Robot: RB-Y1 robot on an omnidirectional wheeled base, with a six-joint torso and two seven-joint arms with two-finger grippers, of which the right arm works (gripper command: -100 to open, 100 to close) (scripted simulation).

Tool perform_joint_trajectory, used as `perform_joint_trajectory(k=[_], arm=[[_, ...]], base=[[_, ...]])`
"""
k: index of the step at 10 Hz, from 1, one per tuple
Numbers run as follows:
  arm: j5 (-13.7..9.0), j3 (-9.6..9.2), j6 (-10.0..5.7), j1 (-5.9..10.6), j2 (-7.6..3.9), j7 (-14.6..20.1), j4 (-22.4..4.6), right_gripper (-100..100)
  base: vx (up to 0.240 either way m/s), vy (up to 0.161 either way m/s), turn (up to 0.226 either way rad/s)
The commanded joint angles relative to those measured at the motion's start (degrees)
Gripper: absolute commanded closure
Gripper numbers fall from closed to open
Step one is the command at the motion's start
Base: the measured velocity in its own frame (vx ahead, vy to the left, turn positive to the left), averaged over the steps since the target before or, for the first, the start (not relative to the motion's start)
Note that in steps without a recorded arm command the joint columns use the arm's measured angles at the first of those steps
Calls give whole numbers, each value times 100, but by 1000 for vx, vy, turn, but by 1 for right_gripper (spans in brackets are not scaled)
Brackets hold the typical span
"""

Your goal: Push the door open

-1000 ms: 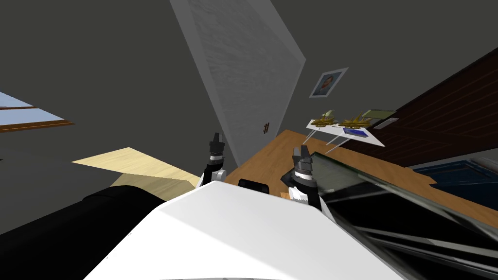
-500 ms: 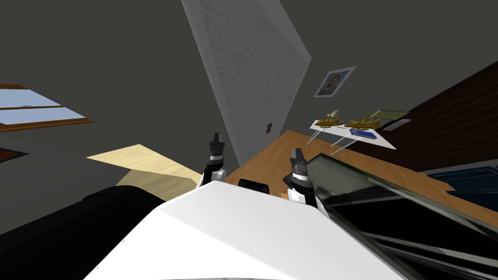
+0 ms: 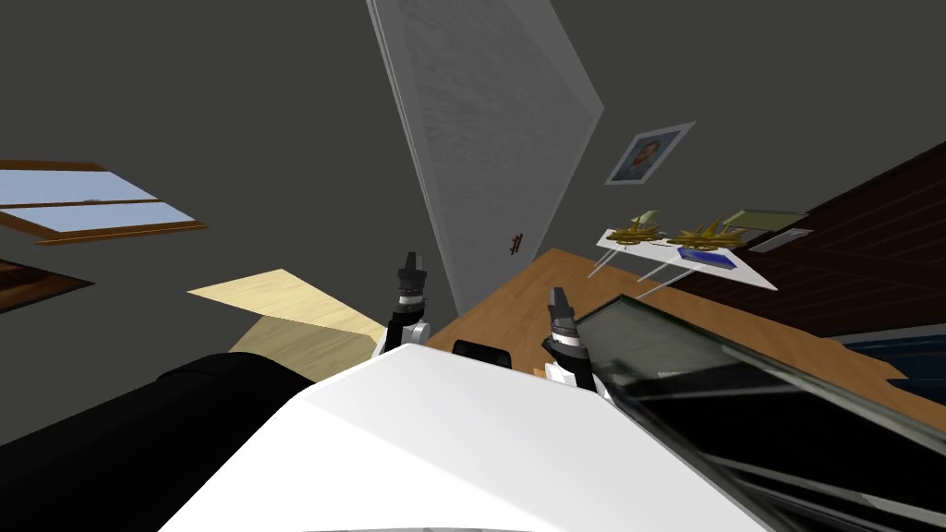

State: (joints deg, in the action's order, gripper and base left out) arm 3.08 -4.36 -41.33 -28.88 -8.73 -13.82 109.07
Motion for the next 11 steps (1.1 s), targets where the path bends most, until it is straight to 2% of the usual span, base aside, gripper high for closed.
perform_joint_trajectory(k=[1, 11], arm=[[-13, 2, -54, 38, -43, -96, -190, -100], [-30, -116, -375, 88, -230, -764, -1240, -100]], base=[[-5, 70, 59], [2, 62, 63]])
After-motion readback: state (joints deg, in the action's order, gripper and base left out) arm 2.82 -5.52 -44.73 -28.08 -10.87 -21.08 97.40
